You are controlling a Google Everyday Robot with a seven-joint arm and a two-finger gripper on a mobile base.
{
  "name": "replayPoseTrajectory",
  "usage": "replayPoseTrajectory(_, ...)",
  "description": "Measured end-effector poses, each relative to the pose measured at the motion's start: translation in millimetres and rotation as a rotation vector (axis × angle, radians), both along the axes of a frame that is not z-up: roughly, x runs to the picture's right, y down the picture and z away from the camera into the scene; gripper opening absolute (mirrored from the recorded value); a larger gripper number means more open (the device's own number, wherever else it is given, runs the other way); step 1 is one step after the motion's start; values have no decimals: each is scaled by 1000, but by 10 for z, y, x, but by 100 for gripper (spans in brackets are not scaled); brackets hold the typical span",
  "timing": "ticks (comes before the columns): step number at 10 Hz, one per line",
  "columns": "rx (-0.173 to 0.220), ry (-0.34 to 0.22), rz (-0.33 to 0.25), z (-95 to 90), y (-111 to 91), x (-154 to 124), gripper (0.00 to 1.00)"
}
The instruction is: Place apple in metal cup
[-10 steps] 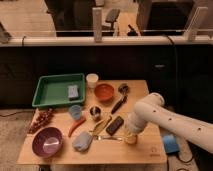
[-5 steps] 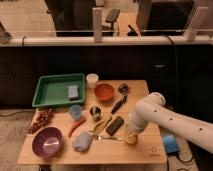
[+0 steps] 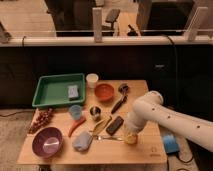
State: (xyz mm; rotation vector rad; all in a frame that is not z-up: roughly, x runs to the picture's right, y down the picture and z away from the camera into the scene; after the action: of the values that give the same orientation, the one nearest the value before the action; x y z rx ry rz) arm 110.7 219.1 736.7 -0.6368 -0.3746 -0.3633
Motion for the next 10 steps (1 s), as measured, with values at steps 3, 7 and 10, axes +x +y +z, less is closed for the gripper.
replayPoseTrajectory(3,-21,10,4,-3,8,5,80)
replayPoseTrajectory(7,-25,17,6,-33,6,16,80)
replayPoseTrajectory(10,-33,25,6,66,134,99,80)
